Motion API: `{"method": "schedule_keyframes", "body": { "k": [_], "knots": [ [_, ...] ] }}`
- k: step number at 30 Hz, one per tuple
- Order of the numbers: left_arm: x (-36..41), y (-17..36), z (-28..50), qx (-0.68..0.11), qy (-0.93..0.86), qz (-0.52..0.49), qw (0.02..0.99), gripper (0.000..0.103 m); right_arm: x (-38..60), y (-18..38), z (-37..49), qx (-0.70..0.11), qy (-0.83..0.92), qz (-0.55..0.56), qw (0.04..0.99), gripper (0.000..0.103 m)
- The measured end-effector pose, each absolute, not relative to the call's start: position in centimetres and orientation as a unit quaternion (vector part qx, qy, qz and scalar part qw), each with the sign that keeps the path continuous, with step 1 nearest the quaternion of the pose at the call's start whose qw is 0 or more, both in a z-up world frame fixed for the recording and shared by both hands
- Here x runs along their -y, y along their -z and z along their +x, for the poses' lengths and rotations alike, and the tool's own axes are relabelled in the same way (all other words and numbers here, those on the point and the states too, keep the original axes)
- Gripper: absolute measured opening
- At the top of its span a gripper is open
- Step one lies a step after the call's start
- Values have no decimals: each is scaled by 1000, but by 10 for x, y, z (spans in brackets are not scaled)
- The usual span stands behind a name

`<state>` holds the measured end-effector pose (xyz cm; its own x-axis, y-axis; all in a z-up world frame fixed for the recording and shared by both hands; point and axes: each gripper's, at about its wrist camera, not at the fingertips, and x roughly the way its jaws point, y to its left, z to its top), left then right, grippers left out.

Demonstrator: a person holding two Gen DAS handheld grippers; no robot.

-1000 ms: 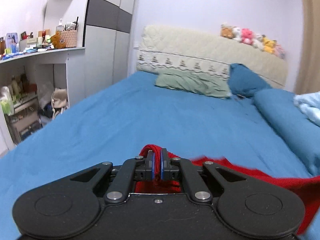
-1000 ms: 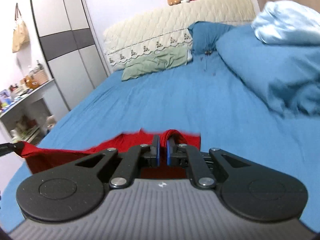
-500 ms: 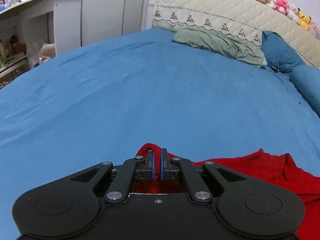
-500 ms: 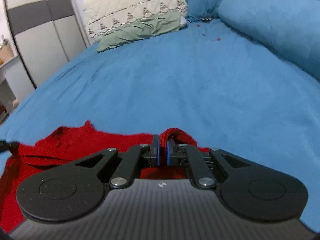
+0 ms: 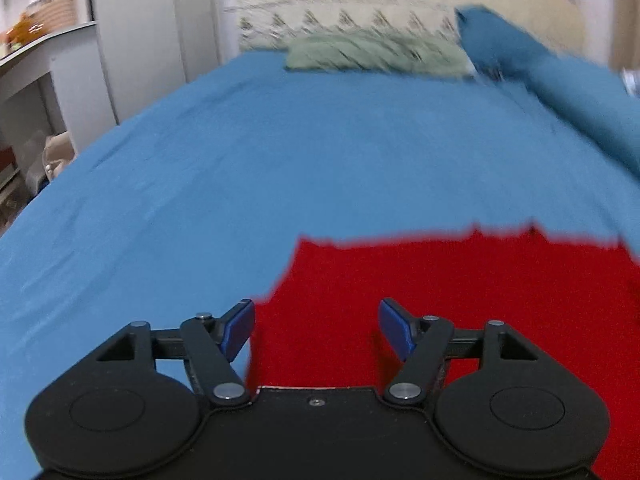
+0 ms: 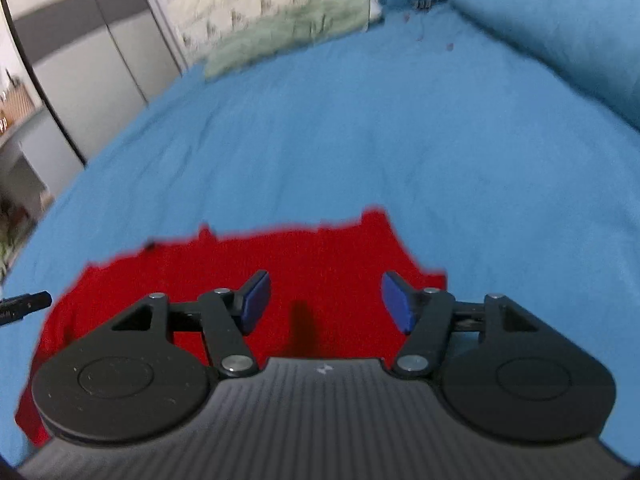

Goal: Fold small clothes

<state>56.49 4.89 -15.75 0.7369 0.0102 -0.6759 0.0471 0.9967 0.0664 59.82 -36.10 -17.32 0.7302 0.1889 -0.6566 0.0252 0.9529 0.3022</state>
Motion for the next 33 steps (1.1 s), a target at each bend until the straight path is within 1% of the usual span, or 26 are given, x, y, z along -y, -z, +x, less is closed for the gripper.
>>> {"method": "schedule_keyframes", "body": {
  "k": [3, 4, 7, 11, 14, 15, 16, 17, 21, 26, 27, 31, 33],
  "knots": [
    [-42, 181, 560, -389, 22, 60, 919, 73, 366, 190, 604, -395, -18, 155, 905, 78],
    [-41, 187, 561, -395, 23, 66, 916, 73, 368, 191, 606, -394, -17, 162, 905, 78],
    [-41, 184, 566, -399, 25, 67, 914, 74, 369, 187, 609, -392, -11, 171, 904, 79],
    [-39, 160, 563, -396, 32, 57, 916, 74, 369, 162, 597, -375, -24, 165, 912, 79],
    [-24, 133, 551, -397, 37, 66, 915, 74, 372, 128, 577, -356, -36, 153, 921, 79],
    [-20, 124, 545, -399, 43, 64, 914, 75, 374, 115, 568, -351, -32, 146, 924, 79],
    [-17, 119, 540, -406, 52, 57, 911, 76, 373, 105, 557, -349, -24, 143, 926, 82],
    [-13, 116, 534, -415, 60, 50, 906, 82, 373, 96, 545, -350, -20, 141, 926, 84],
    [12, 113, 511, -438, 70, 59, 894, 83, 362, 80, 500, -368, 3, 129, 921, 84],
    [50, 116, 499, -444, 100, 75, 887, 87, 372, 106, 472, -404, 27, 185, 896, 84],
    [56, 118, 499, -446, 107, 73, 885, 88, 376, 115, 470, -412, 28, 187, 891, 84],
    [76, 133, 510, -454, 122, 76, 880, 89, 385, 144, 472, -424, 17, 173, 889, 84],
    [81, 140, 517, -460, 124, 75, 876, 89, 389, 157, 478, -432, 13, 168, 886, 82]
  ]
}}
